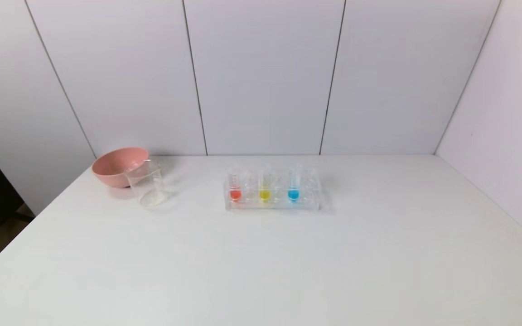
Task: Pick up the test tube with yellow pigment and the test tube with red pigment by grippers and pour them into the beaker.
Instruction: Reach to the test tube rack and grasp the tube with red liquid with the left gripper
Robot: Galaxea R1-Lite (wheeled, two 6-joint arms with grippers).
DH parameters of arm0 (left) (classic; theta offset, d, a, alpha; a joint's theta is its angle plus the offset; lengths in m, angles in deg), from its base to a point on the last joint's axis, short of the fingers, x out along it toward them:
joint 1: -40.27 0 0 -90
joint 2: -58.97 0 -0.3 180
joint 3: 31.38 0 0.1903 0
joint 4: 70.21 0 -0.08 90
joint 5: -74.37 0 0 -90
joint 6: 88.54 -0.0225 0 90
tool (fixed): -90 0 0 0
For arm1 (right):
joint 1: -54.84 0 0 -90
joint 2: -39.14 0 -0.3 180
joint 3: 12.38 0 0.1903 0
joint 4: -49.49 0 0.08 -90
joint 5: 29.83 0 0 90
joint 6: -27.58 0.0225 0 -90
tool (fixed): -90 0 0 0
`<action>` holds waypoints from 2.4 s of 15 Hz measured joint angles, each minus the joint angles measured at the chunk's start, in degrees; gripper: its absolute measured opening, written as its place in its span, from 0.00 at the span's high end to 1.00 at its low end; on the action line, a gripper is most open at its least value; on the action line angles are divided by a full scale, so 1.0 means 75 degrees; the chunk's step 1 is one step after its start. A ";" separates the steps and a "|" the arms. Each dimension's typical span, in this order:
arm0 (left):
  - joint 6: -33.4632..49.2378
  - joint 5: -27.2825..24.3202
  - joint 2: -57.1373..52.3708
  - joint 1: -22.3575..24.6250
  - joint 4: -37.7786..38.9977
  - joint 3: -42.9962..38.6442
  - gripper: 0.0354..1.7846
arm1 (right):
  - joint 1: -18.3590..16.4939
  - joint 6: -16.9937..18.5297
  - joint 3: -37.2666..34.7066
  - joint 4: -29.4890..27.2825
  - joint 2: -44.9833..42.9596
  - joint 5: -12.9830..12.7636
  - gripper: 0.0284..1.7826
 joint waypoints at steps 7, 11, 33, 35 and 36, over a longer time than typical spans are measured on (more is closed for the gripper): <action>-0.0076 0.0005 0.0000 0.0000 -0.0029 0.0000 0.01 | 0.0000 -0.0003 0.0000 0.0003 0.0000 0.0000 0.04; -0.0158 0.0078 0.0000 0.0000 -0.0088 0.0013 0.01 | 0.0000 -0.0003 0.0000 0.0003 0.0000 -0.0003 0.04; 0.0584 0.1063 1.1132 -0.4520 0.4299 0.4593 0.01 | 0.0000 0.0000 0.0000 0.0003 0.0000 -0.0003 0.04; 0.0842 0.2386 1.2251 -0.5151 0.4785 0.5159 0.01 | 0.0000 0.0000 0.0000 0.0003 0.0000 -0.0003 0.04; 0.0897 0.2973 1.2750 -0.5343 0.4993 0.5416 0.01 | 0.0000 0.0000 0.0000 0.0003 0.0000 0.0000 0.04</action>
